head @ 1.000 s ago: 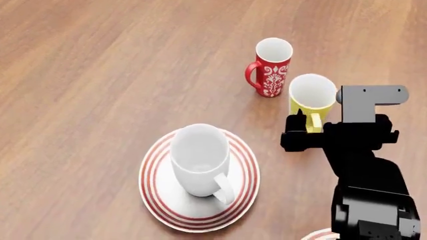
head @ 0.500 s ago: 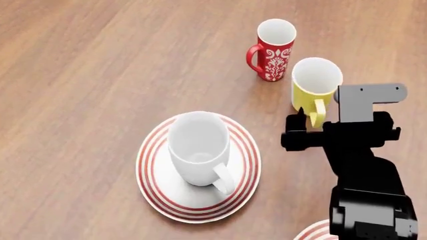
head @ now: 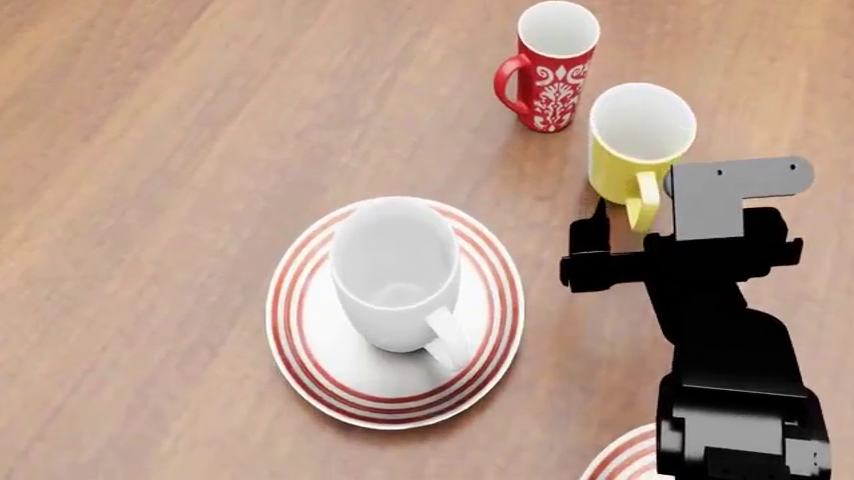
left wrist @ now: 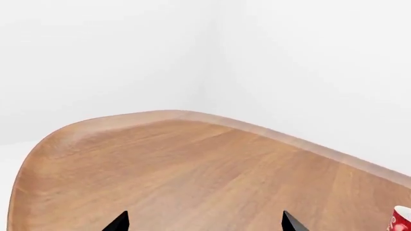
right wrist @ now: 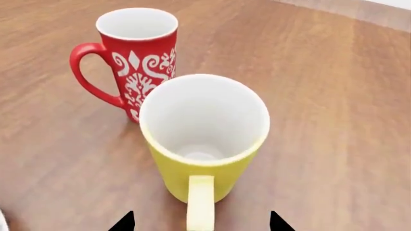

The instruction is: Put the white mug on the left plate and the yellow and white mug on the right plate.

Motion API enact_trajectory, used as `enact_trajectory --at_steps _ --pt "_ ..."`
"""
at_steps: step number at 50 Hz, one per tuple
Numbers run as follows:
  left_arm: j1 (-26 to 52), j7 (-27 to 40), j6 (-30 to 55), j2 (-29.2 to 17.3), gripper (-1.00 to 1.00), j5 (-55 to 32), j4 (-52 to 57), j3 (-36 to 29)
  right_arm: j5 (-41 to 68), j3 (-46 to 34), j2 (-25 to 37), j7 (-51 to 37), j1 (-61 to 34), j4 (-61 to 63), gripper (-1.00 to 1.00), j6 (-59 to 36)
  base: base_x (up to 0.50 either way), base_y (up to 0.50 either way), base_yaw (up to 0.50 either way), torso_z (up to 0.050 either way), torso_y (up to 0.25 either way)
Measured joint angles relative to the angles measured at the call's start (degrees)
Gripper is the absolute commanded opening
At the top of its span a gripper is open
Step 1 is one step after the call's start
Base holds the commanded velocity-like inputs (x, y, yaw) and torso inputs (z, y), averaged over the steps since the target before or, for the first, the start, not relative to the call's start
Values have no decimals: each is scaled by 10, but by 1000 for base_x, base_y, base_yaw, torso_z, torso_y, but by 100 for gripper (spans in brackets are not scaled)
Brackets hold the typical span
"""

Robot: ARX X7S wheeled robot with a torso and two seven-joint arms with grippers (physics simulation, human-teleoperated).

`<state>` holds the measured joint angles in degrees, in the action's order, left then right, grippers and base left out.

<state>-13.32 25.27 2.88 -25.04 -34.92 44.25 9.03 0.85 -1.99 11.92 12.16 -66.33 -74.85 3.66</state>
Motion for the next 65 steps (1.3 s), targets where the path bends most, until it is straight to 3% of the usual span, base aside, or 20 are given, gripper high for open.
enact_trajectory --at_steps 31,32,55,65 --pt "1 4 -5 -1 100 4 -2 -3 3 5 1 0 4 1 100 18 0 0 0 0 -43" --pt "1 4 -5 -1 100 4 -2 -3 3 5 0 0 4 1 -100 19 0 0 0 0 0" --pt "0 4 -10 -3 100 -3 -2 -3 11 14 2 -9 13 0 -100 53 0 0 0 0 0" --pt "-1 4 -13 -4 100 -5 -2 -3 16 20 5 -22 65 117 -100 54 0 0 0 0 0"
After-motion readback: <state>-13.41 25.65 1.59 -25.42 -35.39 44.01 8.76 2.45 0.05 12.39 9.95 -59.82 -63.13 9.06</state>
